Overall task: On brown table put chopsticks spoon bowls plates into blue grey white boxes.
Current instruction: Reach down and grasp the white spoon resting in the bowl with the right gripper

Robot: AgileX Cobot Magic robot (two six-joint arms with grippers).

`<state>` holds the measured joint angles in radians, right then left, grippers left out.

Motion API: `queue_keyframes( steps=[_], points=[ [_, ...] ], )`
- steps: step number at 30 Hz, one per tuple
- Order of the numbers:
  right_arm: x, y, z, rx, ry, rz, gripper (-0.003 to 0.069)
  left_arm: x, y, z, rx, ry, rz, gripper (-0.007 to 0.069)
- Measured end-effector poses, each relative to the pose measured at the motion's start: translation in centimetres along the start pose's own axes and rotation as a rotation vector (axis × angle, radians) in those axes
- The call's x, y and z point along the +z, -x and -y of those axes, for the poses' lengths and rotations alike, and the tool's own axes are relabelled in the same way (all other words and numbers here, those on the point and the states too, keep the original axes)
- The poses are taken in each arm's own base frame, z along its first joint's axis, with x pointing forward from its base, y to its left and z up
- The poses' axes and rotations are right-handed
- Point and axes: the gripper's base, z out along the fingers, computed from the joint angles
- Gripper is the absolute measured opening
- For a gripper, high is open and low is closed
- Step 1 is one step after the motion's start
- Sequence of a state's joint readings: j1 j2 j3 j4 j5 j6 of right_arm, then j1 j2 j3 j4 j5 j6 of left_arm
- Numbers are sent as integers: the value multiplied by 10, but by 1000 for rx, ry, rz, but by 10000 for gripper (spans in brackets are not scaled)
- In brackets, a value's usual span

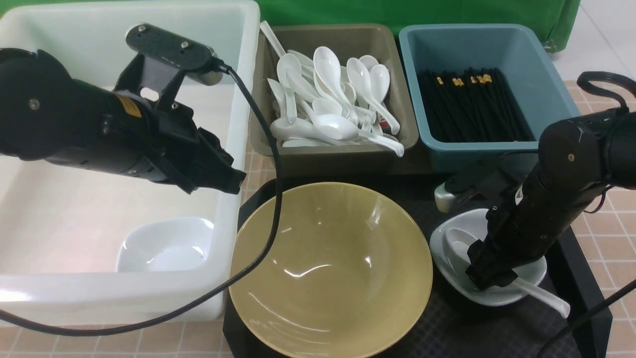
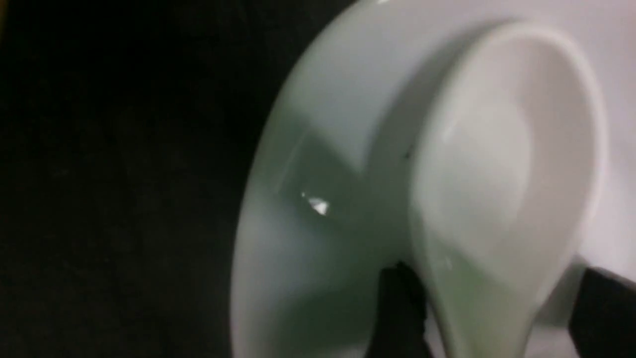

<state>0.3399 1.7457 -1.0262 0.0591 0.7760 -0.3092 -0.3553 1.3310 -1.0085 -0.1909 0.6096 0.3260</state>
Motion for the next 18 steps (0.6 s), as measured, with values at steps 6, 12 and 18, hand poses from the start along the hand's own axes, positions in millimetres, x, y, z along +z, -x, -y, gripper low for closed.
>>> queue_keyframes(
  steps=[6,12,18],
  points=[
    [-11,9,2,0,1,5,178,0,0,0,3,0,1,1],
    [-35,23,4,-6,-4,31,67,-1,0,-1,-1,4,2,1],
    [-90,43,7,-14,-50,203,67,-9,-2,-29,-118,58,22,1]
  ],
)
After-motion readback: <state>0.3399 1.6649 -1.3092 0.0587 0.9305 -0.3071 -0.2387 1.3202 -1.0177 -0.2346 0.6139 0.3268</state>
